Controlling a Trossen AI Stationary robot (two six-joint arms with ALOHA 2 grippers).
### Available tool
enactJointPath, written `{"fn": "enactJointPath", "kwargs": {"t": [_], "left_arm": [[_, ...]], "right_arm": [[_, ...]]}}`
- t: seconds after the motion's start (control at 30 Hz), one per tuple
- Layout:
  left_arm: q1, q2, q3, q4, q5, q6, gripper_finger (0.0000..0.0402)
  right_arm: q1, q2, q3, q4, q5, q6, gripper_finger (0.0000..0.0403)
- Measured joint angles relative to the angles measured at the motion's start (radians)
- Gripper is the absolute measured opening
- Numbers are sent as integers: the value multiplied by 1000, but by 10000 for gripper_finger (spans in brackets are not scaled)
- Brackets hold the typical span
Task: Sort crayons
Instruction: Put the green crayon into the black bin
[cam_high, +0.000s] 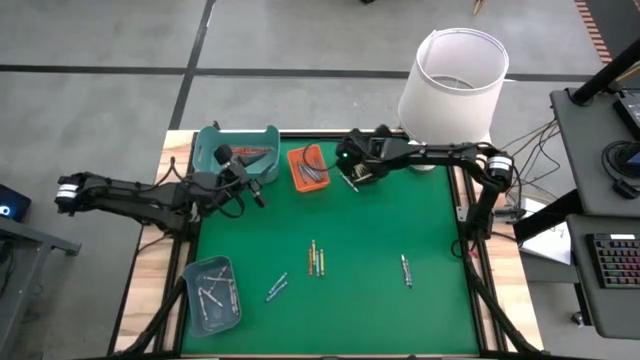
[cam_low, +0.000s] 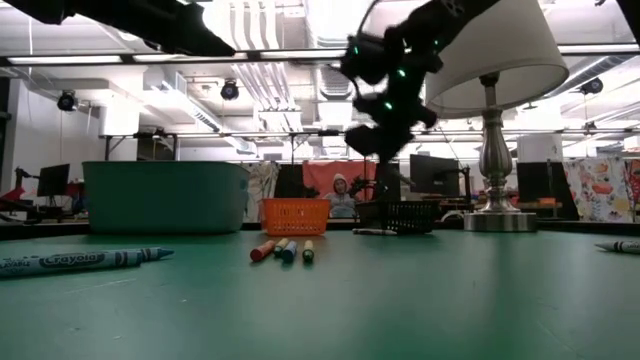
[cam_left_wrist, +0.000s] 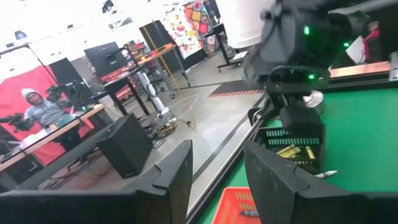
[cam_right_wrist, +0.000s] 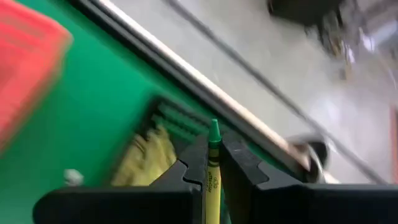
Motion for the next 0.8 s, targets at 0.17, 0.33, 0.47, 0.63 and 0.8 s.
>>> {"fn": "enactJointPath", "kwargs": {"t": [0.17, 0.33, 0.47, 0.63, 0.8], "left_arm": [[11, 0, 0, -1, 2, -4, 127], [11, 2, 0, -1, 3, -29, 127], [11, 6, 0, -7, 3, -48, 127], [11, 10, 0, -15, 4, -75, 127], [10, 12, 0, -33, 4, -132, 127]], "right_arm": [[-18, 2, -70, -2, -11, 79, 29], [-18, 2, -83, 14, -28, 86, 29], [-17, 2, -83, 43, -62, 79, 29], [-34, 2, -76, 63, -160, 79, 41], [-32, 2, -65, 59, -188, 93, 76]]}}
